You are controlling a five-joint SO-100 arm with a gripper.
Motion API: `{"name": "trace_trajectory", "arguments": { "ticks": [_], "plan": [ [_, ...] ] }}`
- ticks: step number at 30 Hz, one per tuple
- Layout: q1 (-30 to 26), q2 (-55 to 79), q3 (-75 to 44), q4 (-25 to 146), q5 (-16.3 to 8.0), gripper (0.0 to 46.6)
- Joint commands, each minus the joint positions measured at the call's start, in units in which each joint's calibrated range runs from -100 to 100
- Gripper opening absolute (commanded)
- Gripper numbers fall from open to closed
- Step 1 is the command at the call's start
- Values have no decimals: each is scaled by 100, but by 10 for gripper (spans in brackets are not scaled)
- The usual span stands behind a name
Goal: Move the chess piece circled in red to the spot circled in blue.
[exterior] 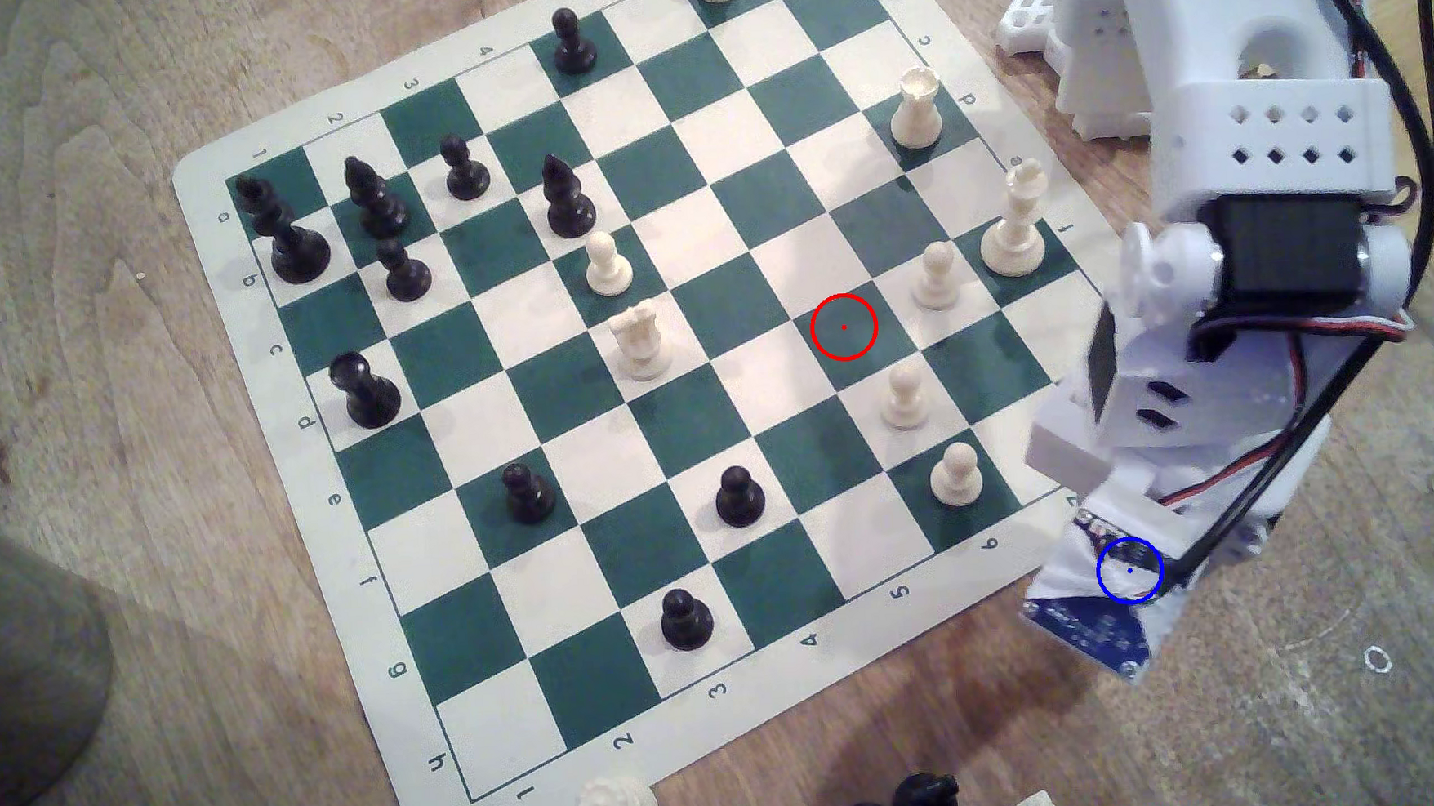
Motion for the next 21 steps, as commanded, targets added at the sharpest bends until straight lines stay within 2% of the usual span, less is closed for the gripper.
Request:
{"name": "trace_trajectory", "arguments": {
  "ticks": [1, 9, 10, 13, 15, 18, 21],
  "plan": [
    [-11, -114, -399, 16, 24, 2],
    [75, -12, -345, -83, 29, 2],
    [75, -4, -345, -107, 29, 12],
    [90, -4, -336, -124, 73, 81],
    [106, -4, -299, -74, 161, 148],
    [98, -4, -299, 48, 215, 179],
    [106, -54, -290, 106, 234, 181]
  ]
}}
